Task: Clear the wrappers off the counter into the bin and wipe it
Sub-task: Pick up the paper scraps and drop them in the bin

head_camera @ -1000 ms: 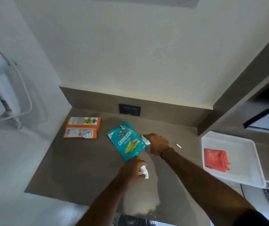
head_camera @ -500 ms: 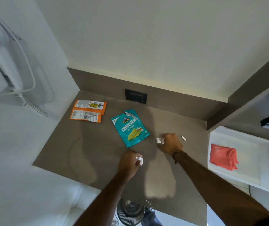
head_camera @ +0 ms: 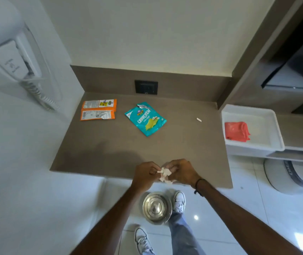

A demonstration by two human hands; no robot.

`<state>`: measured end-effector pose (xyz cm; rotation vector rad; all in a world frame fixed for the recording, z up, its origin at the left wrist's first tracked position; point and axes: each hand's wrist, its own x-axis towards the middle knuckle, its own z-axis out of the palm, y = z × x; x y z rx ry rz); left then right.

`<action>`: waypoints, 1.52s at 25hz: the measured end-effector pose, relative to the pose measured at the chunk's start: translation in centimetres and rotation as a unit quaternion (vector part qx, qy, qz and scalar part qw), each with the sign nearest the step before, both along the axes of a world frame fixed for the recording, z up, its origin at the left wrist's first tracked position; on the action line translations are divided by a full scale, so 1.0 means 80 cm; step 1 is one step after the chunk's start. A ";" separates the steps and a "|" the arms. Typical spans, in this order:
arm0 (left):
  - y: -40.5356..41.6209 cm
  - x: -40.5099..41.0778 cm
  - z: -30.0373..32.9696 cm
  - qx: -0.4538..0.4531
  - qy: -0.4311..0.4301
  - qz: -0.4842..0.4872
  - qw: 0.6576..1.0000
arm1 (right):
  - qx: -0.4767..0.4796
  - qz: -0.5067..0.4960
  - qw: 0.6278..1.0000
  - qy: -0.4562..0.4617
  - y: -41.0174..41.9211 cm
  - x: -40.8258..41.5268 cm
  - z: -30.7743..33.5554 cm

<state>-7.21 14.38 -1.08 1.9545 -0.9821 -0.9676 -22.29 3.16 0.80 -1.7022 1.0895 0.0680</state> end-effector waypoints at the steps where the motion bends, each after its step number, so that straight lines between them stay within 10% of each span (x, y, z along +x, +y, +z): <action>1: 0.019 -0.006 -0.006 0.004 0.002 -0.011 1.000 | -0.019 0.013 1.000 0.013 0.026 -0.005 -0.011; 21: 0.112 -0.074 -0.370 0.188 -0.028 0.052 0.980 | 0.023 -0.123 0.976 0.178 0.129 -0.054 -0.400; 30: 0.149 -0.064 -0.156 0.161 -0.075 0.019 0.984 | -0.014 -0.073 0.989 0.128 0.137 -0.063 -0.190; 38: 0.080 -0.013 -0.021 0.039 -0.158 0.186 0.969 | -0.140 -0.042 0.989 -0.031 0.069 0.018 -0.055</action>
